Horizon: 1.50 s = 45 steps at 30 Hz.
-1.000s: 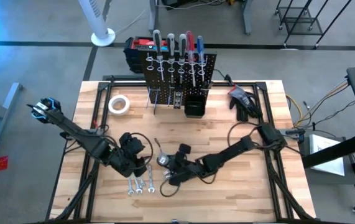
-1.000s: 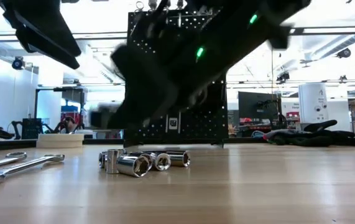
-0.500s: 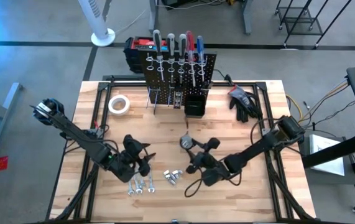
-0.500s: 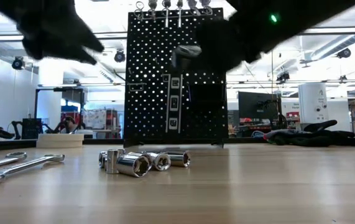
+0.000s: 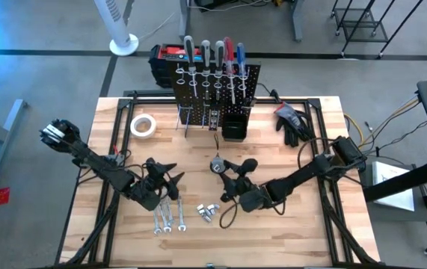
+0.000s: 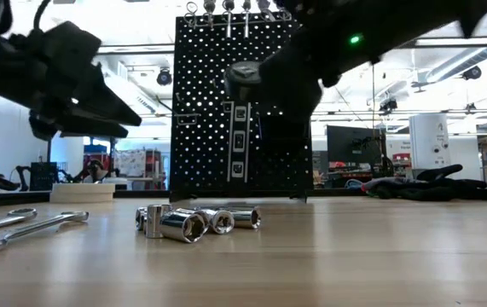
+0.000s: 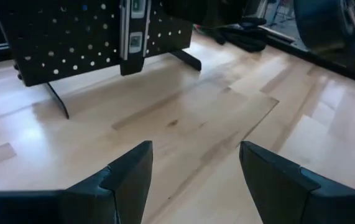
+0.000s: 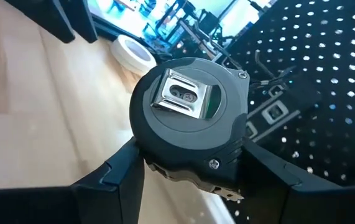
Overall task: Hang tools onto peg board
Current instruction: Hang the gray measuring tape on the pegboard
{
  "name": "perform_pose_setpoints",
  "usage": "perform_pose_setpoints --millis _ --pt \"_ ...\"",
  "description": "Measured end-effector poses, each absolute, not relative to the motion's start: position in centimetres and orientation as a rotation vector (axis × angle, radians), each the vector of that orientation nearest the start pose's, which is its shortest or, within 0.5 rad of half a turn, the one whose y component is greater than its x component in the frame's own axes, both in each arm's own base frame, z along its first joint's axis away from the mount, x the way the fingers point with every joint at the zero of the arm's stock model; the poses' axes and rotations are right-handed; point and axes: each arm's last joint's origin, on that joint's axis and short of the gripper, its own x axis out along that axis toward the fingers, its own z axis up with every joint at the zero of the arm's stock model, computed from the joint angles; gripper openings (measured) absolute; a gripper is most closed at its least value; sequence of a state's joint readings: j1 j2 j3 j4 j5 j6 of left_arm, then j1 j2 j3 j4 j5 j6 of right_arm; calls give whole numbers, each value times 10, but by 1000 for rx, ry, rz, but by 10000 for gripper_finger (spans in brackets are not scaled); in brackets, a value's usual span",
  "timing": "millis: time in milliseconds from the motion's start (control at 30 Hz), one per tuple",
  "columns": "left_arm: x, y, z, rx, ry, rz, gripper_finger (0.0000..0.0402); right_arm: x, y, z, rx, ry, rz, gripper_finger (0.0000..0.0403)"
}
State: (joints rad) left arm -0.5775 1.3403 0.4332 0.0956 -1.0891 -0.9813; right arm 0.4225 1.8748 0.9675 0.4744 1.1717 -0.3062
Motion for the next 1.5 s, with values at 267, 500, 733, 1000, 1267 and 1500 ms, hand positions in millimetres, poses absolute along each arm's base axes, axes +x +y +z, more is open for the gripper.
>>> perform_pose_setpoints --millis 267,500,733,1000,1267,1500 --pt "196 -97 149 -296 283 654 231 360 113 174 -673 453 -662 191" --pt "196 -97 149 -299 283 651 231 365 100 176 -686 471 -677 191" --pt "196 -97 149 -301 296 641 231 365 100 176 -693 474 -678 191" --pt "196 -97 149 -302 300 637 231 364 98 175 -697 485 -735 191" --pt "196 -97 148 -307 308 629 231 361 96 168 -631 504 -738 191" --pt "196 -97 148 -307 307 629 231 360 94 165 -632 527 -741 191"
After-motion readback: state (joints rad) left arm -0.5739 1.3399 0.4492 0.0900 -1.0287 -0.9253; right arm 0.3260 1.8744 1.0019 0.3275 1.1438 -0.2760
